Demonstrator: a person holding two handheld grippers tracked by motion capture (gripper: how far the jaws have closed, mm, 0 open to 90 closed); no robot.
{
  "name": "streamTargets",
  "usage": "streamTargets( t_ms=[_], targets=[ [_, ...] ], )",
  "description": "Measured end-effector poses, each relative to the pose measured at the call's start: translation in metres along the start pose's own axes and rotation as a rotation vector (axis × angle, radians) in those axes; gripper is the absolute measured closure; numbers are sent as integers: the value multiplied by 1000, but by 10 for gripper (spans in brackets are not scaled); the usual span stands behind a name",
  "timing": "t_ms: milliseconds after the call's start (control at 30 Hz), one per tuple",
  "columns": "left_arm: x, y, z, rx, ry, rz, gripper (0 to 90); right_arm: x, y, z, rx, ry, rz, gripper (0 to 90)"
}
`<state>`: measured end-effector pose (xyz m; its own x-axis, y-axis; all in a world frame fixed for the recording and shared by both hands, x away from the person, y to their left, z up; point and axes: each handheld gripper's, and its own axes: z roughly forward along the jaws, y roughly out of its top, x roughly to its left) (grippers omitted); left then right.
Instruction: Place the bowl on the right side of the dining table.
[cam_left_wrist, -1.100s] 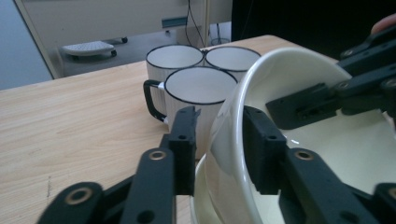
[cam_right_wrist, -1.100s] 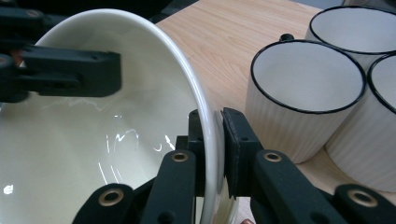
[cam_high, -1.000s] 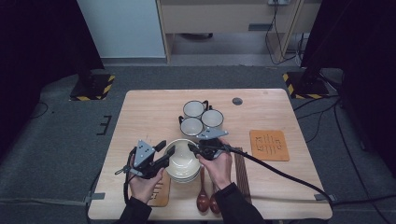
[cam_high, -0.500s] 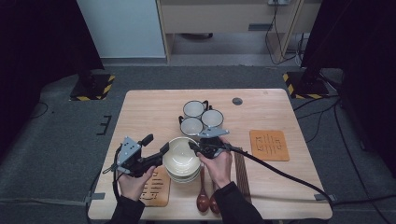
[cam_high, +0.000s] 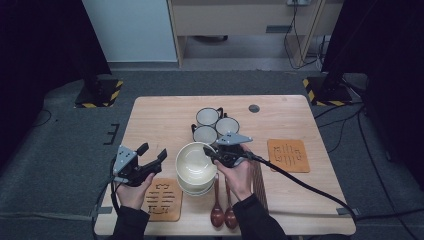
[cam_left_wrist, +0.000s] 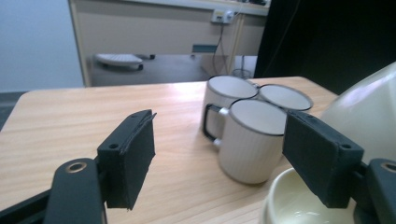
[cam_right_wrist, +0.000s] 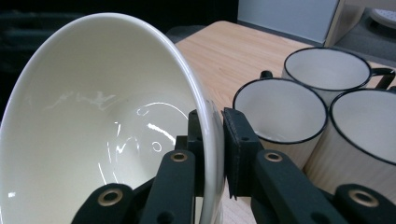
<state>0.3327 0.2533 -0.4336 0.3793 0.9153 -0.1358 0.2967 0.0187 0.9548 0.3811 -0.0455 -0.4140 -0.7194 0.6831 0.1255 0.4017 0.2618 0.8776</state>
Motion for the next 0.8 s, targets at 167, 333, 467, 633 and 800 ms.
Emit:
streamTargets(
  t_ms=[167, 333, 467, 633, 800],
  targets=[
    [9, -7, 3, 28, 37, -4, 243, -3, 6, -9, -30, -10, 2, 821],
    [18, -13, 5, 55, 64, -10, 242, -7, 8, -15, -51, -14, 9, 821],
    [25, -19, 8, 89, 87, -16, 238, -10, 10, -20, -54, -18, 11, 821],
    [35, -26, 11, 129, 111, -27, 222, -16, 12, -26, -66, -35, 15, 820],
    [41, -33, 13, 167, 131, -30, 216, -22, 13, -34, -74, -45, 18, 821]
  ],
)
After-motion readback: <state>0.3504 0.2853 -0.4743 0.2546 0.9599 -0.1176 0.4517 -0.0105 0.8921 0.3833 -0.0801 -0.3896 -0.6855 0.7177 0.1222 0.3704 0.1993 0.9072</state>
